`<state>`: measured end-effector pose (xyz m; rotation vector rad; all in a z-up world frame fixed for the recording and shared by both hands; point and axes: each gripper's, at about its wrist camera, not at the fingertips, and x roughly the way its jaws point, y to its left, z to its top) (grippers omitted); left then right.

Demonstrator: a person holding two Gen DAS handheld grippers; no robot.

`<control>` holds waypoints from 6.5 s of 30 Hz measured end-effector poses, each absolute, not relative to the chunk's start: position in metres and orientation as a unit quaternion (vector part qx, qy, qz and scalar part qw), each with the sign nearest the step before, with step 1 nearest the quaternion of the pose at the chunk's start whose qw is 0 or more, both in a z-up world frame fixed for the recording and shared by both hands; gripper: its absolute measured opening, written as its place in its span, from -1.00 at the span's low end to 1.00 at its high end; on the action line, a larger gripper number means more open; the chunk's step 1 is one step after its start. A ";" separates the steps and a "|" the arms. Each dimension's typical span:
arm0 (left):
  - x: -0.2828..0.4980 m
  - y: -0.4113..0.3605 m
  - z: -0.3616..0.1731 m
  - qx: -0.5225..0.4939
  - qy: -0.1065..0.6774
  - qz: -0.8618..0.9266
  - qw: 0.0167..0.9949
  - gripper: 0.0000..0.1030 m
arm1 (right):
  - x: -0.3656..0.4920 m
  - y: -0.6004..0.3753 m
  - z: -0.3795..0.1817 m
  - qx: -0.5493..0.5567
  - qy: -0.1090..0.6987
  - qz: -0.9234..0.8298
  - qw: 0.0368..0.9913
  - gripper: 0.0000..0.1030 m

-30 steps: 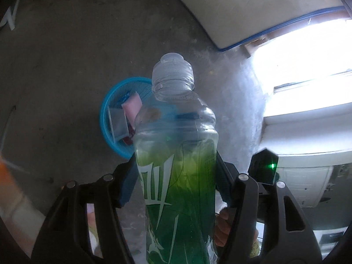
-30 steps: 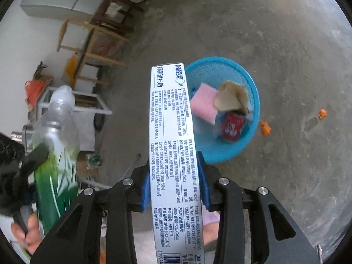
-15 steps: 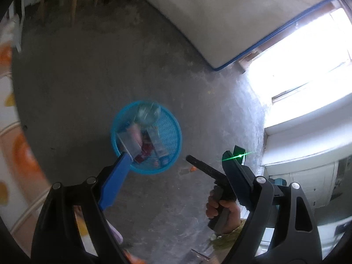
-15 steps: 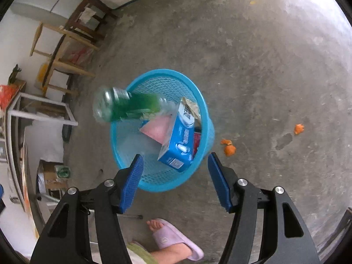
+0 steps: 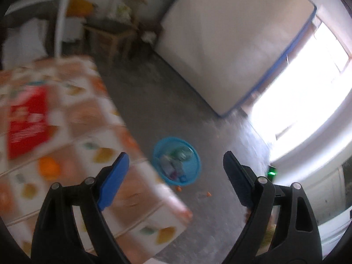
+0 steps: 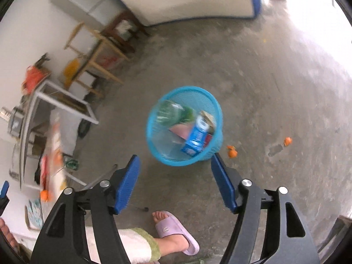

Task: Collect trash
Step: 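Swing both open tools back toward the table, then close the left tool on the red snack bag and lift it, then grasp the orange peel with right tool while left holds the red bag, then carry the red bag in left tool while right carries the orange peel to the wastebasket, then open both tools to drop the bag and peel into the wastebasket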

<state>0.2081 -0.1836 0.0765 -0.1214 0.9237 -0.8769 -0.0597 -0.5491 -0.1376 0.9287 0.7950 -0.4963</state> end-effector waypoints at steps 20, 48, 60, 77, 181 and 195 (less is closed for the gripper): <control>0.182 0.110 0.029 -0.159 0.381 -0.167 0.895 0.67 | 0.108 -0.318 0.025 0.231 0.418 0.057 0.877 0.43; 0.383 0.043 -0.069 -0.143 0.532 -0.170 0.817 -0.45 | 0.419 -0.177 -0.074 0.150 0.580 0.146 0.788 -0.70; 0.301 0.160 -0.077 -0.273 0.534 -0.148 0.786 -0.46 | 0.378 -0.056 -0.066 0.009 0.593 0.217 0.775 -0.82; 0.177 0.189 -0.081 -0.376 0.512 -0.200 0.746 -0.50 | 0.228 -0.027 -0.060 -0.019 0.598 0.287 0.748 -0.87; 0.296 -0.500 -0.206 0.072 0.703 -0.347 0.617 -0.11 | 0.005 -0.602 -0.259 0.528 0.387 -0.255 0.711 -0.76; 0.260 -0.419 -0.039 0.081 0.597 -0.458 0.653 0.46 | 0.060 -0.639 -0.300 0.483 0.452 -0.247 0.708 -0.09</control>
